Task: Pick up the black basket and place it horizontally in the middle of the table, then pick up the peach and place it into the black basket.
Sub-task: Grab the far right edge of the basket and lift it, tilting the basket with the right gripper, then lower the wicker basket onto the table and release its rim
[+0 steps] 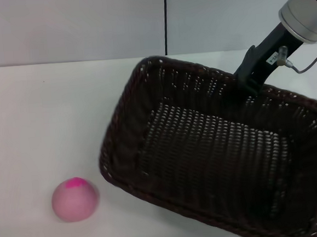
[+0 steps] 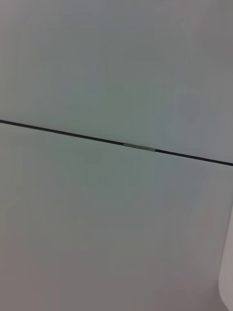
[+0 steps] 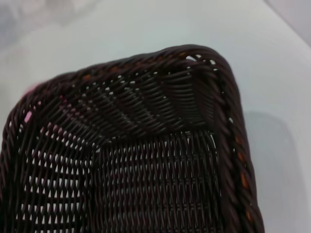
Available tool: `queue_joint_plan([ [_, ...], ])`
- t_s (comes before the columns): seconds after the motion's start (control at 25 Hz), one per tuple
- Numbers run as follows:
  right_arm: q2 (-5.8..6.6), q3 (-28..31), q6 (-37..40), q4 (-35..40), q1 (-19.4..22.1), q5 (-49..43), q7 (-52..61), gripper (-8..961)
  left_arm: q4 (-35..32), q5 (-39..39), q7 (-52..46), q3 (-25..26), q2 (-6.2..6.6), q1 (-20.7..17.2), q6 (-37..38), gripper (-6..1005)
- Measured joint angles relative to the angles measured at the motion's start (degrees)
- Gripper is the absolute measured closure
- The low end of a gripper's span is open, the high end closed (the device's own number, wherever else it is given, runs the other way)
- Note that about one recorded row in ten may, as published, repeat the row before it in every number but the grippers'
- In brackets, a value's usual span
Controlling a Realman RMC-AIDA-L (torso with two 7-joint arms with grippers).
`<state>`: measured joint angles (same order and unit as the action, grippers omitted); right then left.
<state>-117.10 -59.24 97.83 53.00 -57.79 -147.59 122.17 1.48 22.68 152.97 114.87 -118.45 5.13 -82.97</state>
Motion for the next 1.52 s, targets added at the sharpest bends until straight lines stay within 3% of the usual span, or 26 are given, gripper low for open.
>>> queue_joint_plan([
  [0.2,-0.12,-4.83,-0.36,2.43,-1.24,-2.66,-4.39,821,-0.44,0.32,0.08,-0.28,-0.02,-2.76,-3.23,383],
  [0.36,-1.53,-5.89,-2.1,3.38,-2.0,-2.92,-9.48,821,-0.92,0.53,-0.13,-0.44,-0.21,-5.0,-5.64,383],
  [1.04,-2.31,-23.77,-17.84,1.6,-1.14,4.67,-15.88,820,-5.05,0.61,-0.2,-0.53,-0.32,-5.49,-10.51,383],
  [1.52,-2.25,-24.6,-22.66,-2.81,-1.29,7.4,-15.14,820,-5.26,0.67,-0.3,-0.63,-0.53,-4.75,-10.65,383],
])
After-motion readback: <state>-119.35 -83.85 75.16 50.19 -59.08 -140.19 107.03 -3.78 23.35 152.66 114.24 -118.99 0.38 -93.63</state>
